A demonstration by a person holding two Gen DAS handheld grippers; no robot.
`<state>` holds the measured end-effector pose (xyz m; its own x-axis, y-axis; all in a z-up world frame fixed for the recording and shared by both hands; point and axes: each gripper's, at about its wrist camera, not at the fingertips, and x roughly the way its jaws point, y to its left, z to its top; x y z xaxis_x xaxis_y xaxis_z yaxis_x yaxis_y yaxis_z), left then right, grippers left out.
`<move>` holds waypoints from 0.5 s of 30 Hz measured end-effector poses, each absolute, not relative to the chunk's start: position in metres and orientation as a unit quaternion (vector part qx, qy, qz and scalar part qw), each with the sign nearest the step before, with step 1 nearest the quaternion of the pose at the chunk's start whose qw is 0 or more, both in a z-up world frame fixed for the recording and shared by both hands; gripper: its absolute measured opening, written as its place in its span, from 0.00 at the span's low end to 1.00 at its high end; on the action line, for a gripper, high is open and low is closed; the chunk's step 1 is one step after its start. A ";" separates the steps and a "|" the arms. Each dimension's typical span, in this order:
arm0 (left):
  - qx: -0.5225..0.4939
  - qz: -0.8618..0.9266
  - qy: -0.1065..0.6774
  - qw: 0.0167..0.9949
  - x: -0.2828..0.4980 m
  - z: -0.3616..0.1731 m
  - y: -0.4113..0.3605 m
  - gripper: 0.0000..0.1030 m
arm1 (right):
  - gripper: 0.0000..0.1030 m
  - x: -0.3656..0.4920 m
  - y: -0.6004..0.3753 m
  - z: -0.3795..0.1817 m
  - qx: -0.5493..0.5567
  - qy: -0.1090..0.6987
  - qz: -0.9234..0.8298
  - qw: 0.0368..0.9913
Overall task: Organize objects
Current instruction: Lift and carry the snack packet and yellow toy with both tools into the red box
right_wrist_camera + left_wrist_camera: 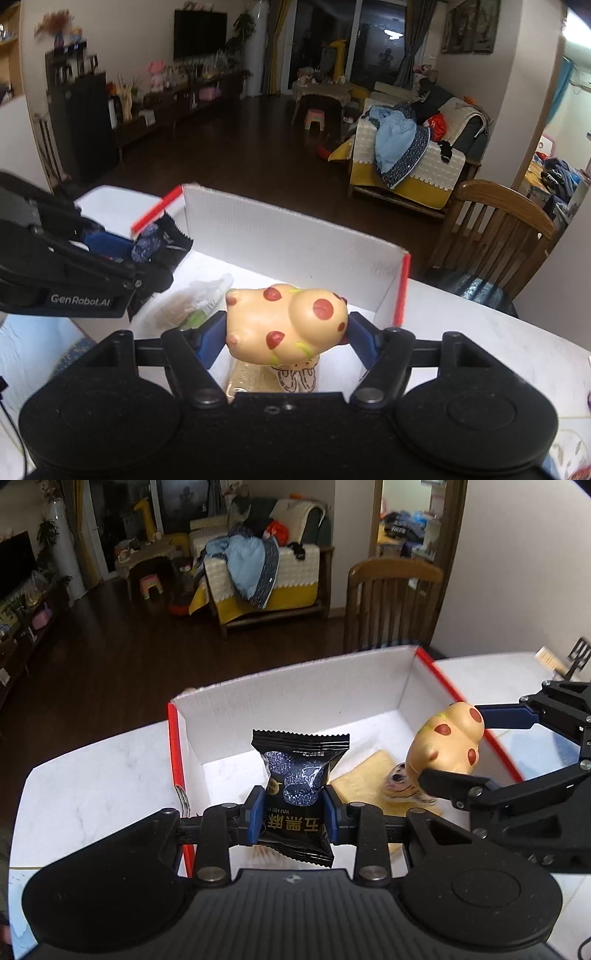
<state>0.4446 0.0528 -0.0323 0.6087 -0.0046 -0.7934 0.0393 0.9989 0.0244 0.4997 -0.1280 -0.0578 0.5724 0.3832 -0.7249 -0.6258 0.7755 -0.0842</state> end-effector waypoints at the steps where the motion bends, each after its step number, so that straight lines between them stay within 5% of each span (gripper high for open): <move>1: 0.020 -0.010 0.448 0.894 0.448 -0.036 0.053 0.30 | 0.67 0.502 -0.125 -0.062 -0.169 0.366 0.290 0.868; 15: 0.047 0.002 0.499 0.866 0.471 -0.076 0.051 0.30 | 0.67 0.520 -0.105 -0.097 -0.193 0.399 0.300 0.845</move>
